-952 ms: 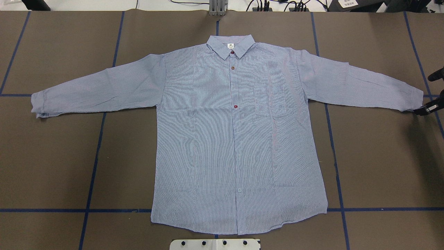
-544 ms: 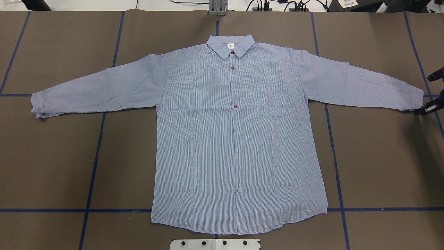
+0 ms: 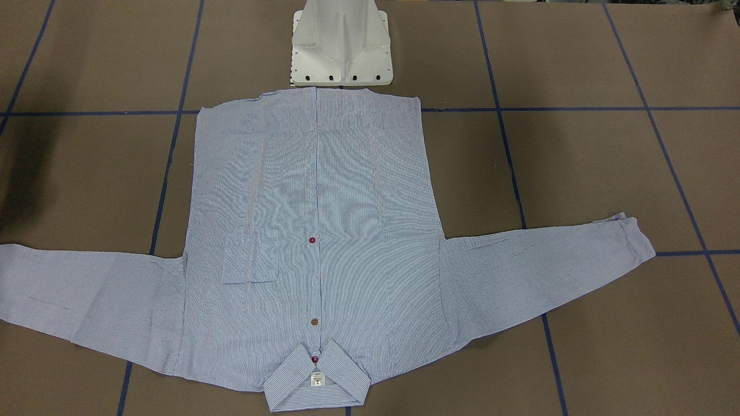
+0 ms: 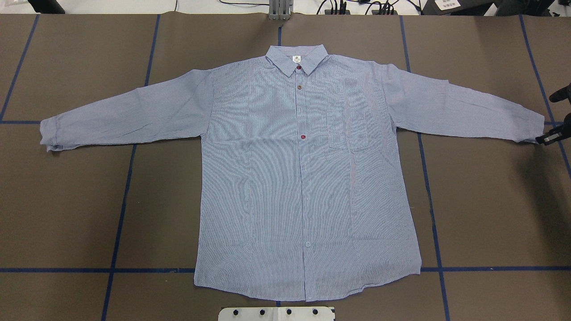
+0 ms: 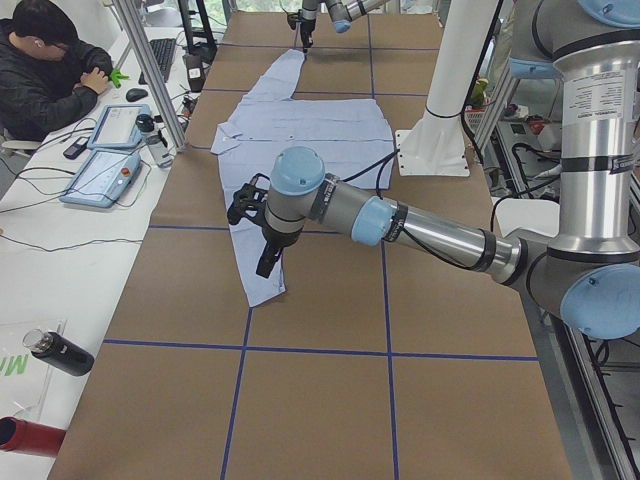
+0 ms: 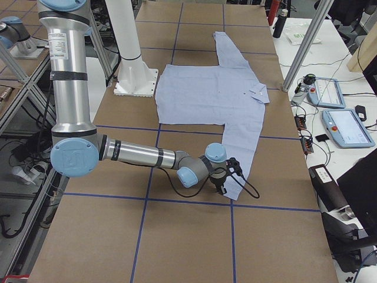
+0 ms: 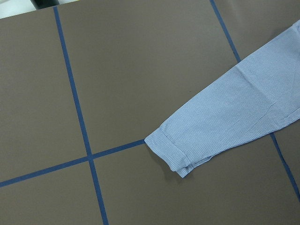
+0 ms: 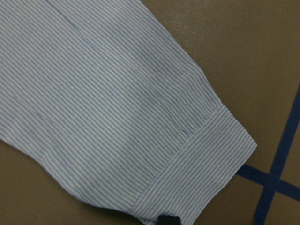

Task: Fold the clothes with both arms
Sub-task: 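Close the right gripper on the sleeve cuff and lift it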

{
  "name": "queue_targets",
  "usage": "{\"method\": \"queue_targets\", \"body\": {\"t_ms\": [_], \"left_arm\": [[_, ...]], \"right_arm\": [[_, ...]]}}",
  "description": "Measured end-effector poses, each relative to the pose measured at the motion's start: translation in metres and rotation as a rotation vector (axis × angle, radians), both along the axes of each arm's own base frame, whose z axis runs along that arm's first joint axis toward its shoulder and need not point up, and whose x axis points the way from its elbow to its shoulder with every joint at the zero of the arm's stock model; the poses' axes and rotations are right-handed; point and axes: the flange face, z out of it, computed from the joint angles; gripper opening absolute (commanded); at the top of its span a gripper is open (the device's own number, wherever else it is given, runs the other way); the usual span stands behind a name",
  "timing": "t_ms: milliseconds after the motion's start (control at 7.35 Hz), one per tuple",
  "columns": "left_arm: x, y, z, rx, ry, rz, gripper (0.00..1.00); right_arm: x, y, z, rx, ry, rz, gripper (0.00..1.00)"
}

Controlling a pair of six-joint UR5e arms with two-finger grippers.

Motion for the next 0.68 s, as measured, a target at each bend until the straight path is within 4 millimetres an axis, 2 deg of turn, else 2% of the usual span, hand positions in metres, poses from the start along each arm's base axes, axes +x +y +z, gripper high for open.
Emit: {"method": "queue_targets", "body": {"t_ms": [272,408,544,680], "left_arm": [[0.0,0.0,0.0,0.0,0.001,0.001,1.0],[0.0,0.0,-0.001,0.001,0.001,0.001,1.0],[0.0,0.0,-0.001,0.001,0.001,0.001,1.0],[0.0,0.0,0.0,0.0,0.001,0.001,1.0]], "right_arm": [[0.008,-0.005,-0.007,-0.003,-0.018,0.014,0.0],[0.013,-0.006,-0.013,-0.013,-0.029,0.019,0.18],[0.016,-0.006,-0.017,-0.026,-0.033,0.023,0.54],[0.017,-0.005,-0.019,-0.034,-0.037,0.027,0.65]]}}
